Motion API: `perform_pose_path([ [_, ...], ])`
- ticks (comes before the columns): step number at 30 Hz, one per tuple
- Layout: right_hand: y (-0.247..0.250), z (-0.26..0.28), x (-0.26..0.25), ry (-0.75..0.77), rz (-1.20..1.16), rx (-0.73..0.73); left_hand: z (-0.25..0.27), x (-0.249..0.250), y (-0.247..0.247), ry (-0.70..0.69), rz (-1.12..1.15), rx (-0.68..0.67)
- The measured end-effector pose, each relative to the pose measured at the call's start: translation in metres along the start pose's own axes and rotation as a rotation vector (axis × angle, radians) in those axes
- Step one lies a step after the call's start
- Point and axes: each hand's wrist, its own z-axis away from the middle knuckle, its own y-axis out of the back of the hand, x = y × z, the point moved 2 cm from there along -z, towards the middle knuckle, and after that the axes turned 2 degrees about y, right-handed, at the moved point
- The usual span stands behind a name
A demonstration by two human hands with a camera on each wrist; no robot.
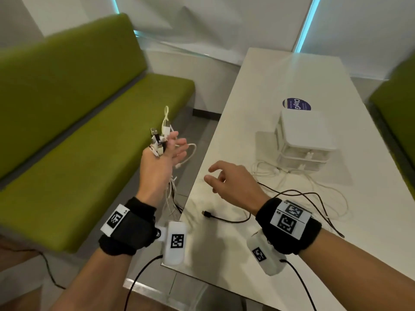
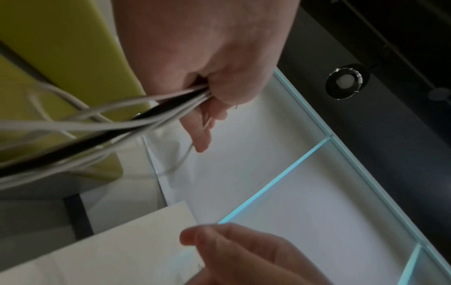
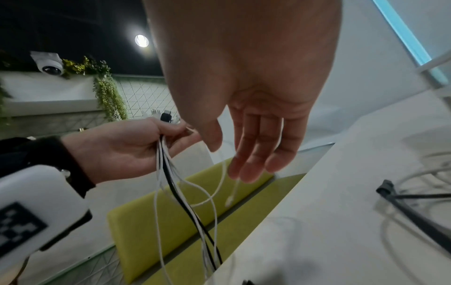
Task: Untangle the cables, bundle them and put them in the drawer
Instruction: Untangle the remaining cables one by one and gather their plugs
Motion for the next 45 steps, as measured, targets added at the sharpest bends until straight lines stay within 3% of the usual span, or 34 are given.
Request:
perform_pose_path([
  [3,-0.013,-0.005,-0.001,0.003,0.042,-0.137,-0.015,-0.017,0.024,0.128,-0.148,0.025],
  [6,-0.024,-0.006,-0.002,0.016,0.105,-0.233,-0.030,-0.040,0.048,0.273,-0.466,-0.008],
  [9,-0.031,-0.004,0.000,0.020,0.179,-0.289,-0.030,-0.057,0.066,0.291,-0.779,-0.046],
  [11,-0.032,-0.002,0.006,0.012,0.199,-0.305,-0.026,-0.061,0.071,0.271,-0.864,-0.026],
  [16,-0.025,0.004,0.026,-0.001,0.283,-0.357,-0.013,-0.060,0.060,0.299,-0.622,-0.047],
  [19,-0.027,0.014,0.035,0.032,0.424,-0.467,-0.005,-0.057,0.047,0.240,-0.563,-0.073],
  [24,-0.032,0.032,0.045,0.114,0.485,-0.482,0.009,-0.054,0.017,0.193,-0.429,-0.183],
  [27,-0.022,0.035,0.047,0.075,0.387,-0.371,0.017,-0.055,0.000,0.191,-0.356,-0.175],
  [32,0.008,0.043,0.037,0.034,-0.012,0.022,0.031,-0.052,-0.028,0.220,-0.174,-0.086],
  [34,0.015,0.049,0.030,0.060,-0.130,0.107,0.035,-0.051,-0.040,0.220,-0.090,-0.061],
  [39,0.015,0.062,0.020,0.117,-0.320,0.194,0.046,-0.046,-0.062,0.247,0.106,-0.127],
  [45,0.008,0.063,0.008,0.157,-0.438,0.151,0.058,-0.051,-0.066,0.154,0.128,-0.294],
])
